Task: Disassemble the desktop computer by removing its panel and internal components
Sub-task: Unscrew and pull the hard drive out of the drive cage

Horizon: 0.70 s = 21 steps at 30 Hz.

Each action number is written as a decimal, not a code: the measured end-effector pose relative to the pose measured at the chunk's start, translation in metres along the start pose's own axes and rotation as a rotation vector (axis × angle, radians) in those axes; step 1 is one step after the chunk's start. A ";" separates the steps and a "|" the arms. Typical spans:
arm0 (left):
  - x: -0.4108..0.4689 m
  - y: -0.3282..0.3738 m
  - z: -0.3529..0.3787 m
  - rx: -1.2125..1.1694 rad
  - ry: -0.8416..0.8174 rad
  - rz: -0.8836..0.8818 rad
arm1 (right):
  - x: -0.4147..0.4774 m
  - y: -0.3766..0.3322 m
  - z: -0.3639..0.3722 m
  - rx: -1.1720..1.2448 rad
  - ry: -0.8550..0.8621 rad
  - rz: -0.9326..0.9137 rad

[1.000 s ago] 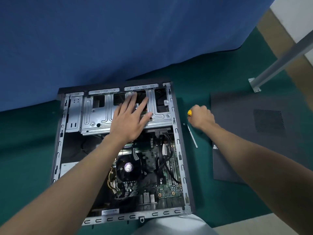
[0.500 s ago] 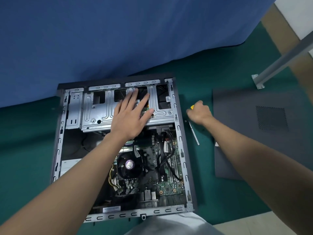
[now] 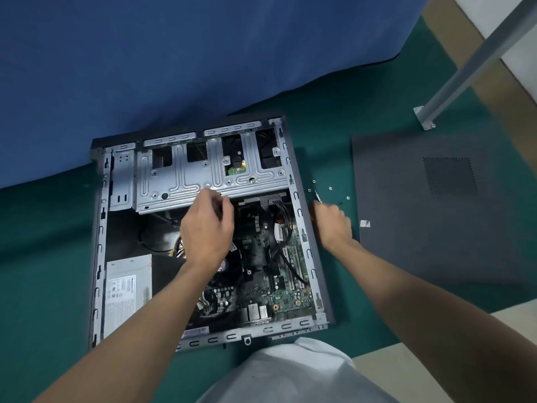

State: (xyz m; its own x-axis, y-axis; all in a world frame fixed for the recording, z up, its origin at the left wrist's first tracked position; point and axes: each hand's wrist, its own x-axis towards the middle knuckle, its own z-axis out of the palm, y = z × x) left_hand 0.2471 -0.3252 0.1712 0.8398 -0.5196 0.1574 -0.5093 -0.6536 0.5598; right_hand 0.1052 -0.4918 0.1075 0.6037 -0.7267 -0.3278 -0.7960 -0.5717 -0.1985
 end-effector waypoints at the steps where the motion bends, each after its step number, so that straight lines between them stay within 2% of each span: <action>1: -0.002 0.001 0.000 -0.024 -0.024 -0.056 | 0.000 0.000 0.001 -0.024 0.006 -0.009; 3: -0.001 0.003 0.002 -0.153 -0.088 -0.237 | 0.001 0.002 0.002 -0.050 -0.003 -0.028; 5: 0.002 0.010 0.001 -0.410 -0.159 -0.477 | 0.002 0.005 -0.001 -0.062 -0.032 -0.039; 7: 0.004 0.013 0.000 -0.511 -0.175 -0.608 | 0.006 0.008 -0.008 -0.014 -0.064 -0.010; 9: 0.006 0.016 -0.001 -0.516 -0.164 -0.683 | 0.009 0.006 -0.022 0.185 -0.062 0.067; 12: 0.009 0.022 0.002 -0.601 -0.090 -0.798 | 0.010 -0.009 -0.043 0.671 0.028 0.169; 14: 0.010 0.028 0.005 -0.656 -0.021 -0.866 | 0.006 -0.026 -0.054 0.832 0.092 0.212; 18: 0.012 0.040 0.010 -0.917 0.137 -1.044 | -0.009 -0.056 -0.054 0.513 0.181 0.100; 21: 0.012 0.040 0.013 -1.136 0.163 -1.130 | -0.012 -0.063 -0.045 0.417 0.244 0.086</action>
State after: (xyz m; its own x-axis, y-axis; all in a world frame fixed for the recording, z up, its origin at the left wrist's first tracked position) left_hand 0.2341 -0.3645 0.1851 0.7179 0.0312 -0.6954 0.6878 0.1218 0.7156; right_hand 0.1499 -0.4641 0.1658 0.4876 -0.8612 -0.1432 -0.7630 -0.3406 -0.5494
